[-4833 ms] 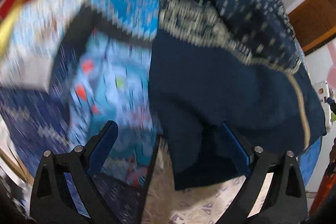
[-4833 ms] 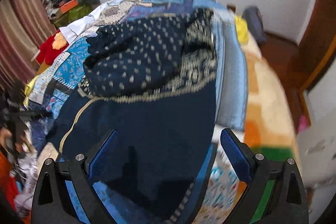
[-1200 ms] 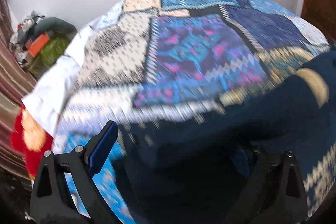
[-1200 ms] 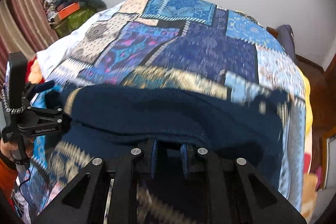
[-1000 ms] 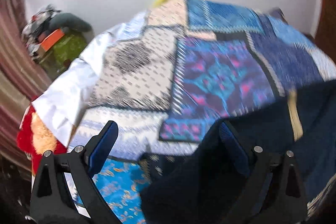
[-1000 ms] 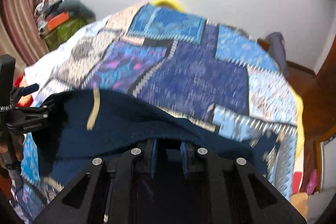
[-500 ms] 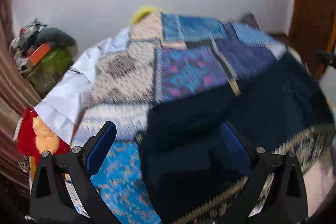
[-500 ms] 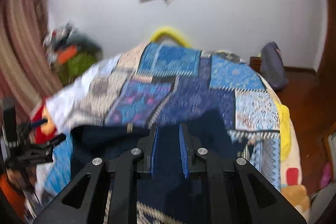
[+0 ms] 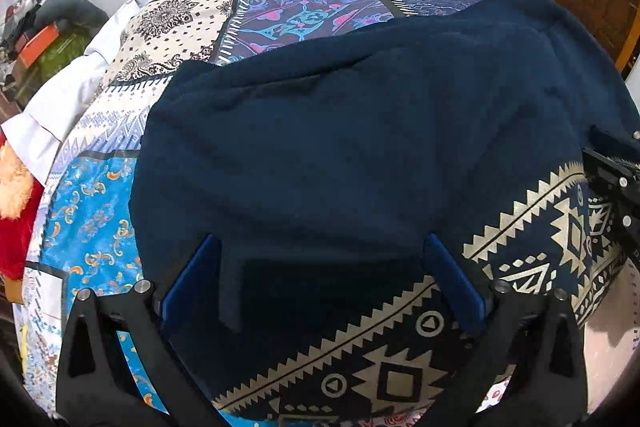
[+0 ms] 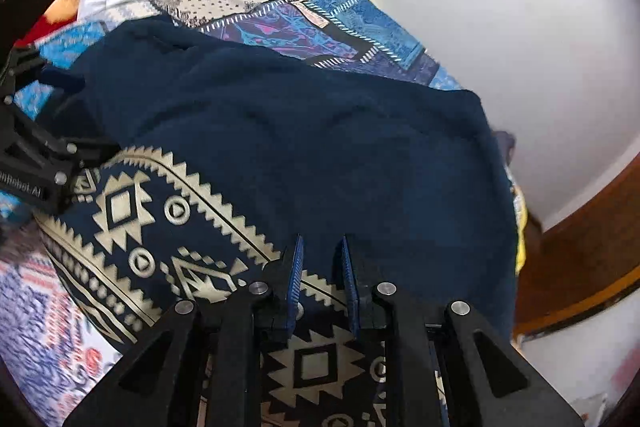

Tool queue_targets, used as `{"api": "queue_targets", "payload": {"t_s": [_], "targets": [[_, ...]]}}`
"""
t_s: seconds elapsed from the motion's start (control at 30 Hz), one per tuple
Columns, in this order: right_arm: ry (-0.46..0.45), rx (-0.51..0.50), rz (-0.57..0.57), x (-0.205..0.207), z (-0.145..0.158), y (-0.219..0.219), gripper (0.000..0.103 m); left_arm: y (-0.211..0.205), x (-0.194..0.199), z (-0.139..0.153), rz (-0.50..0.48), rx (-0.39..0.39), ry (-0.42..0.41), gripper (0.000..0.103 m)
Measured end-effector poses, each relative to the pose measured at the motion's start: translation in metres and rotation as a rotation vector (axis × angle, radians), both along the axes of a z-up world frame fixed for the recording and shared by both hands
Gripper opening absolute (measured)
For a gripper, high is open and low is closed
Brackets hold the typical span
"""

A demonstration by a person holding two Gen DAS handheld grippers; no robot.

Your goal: Fold large clothes

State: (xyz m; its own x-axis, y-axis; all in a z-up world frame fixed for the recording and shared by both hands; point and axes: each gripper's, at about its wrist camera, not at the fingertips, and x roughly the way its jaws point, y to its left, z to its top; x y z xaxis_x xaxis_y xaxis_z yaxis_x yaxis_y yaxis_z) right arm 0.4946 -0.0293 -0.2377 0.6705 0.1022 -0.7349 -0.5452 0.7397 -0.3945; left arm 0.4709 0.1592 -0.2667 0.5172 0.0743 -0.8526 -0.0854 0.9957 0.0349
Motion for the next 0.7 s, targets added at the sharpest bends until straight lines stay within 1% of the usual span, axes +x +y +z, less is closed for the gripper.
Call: {"api": "queue_targets", "payload": {"t_s": [0.03,0.07,0.1,0.13,0.17,0.23,0.27,0.3,0.37,0.4,0.47,0.53,0.6,0.7], "targets": [[-0.019,-0.020,-0.023,-0.001,0.000,-0.002,0.036,0.001,-0.001,-0.001,0.005,0.000,0.000,0.103],[-0.048,-0.034,-0.047,-0.001,0.002,-0.004,0.071,0.002,-0.001,-0.001,0.010,0.007,0.001,0.103],[-0.112,-0.060,-0.104,0.001,0.003,-0.012,0.099,0.004,-0.003,-0.001,0.022,0.025,0.000,0.103],[-0.117,-0.044,-0.129,0.006,0.005,-0.022,0.103,0.006,-0.006,-0.001,0.041,0.058,0.001,0.103],[-0.078,-0.003,-0.137,0.011,0.006,-0.031,0.102,0.010,-0.009,-0.003,0.054,0.073,0.005,0.103],[0.091,0.158,-0.200,0.029,0.009,-0.064,0.103,0.020,-0.016,-0.006,0.080,0.059,0.016,0.103],[0.140,0.213,-0.211,0.033,0.010,-0.076,0.103,0.028,-0.020,-0.008,0.105,0.046,0.027,0.103],[0.159,0.242,-0.213,0.033,0.011,-0.084,0.103,0.036,-0.025,-0.010,0.130,0.042,0.042,0.103],[0.140,0.234,-0.215,0.024,0.014,-0.094,0.103,0.051,-0.035,-0.013,0.169,0.026,0.058,0.103],[0.125,0.224,-0.220,0.018,0.016,-0.098,0.103,0.061,-0.043,-0.014,0.200,0.008,0.072,0.103],[0.126,0.232,-0.230,0.011,0.020,-0.109,0.103,0.077,-0.055,-0.014,0.240,-0.035,0.088,0.103],[0.152,0.246,-0.259,0.008,0.022,-0.121,0.103,0.094,-0.071,-0.011,0.293,-0.044,0.096,0.103],[0.187,0.244,-0.313,0.009,0.023,-0.139,0.103,0.104,-0.087,-0.005,0.323,-0.051,0.090,0.103],[0.262,0.259,-0.371,0.011,0.025,-0.156,0.103,0.111,-0.115,0.012,0.363,-0.074,0.035,0.103]]}}
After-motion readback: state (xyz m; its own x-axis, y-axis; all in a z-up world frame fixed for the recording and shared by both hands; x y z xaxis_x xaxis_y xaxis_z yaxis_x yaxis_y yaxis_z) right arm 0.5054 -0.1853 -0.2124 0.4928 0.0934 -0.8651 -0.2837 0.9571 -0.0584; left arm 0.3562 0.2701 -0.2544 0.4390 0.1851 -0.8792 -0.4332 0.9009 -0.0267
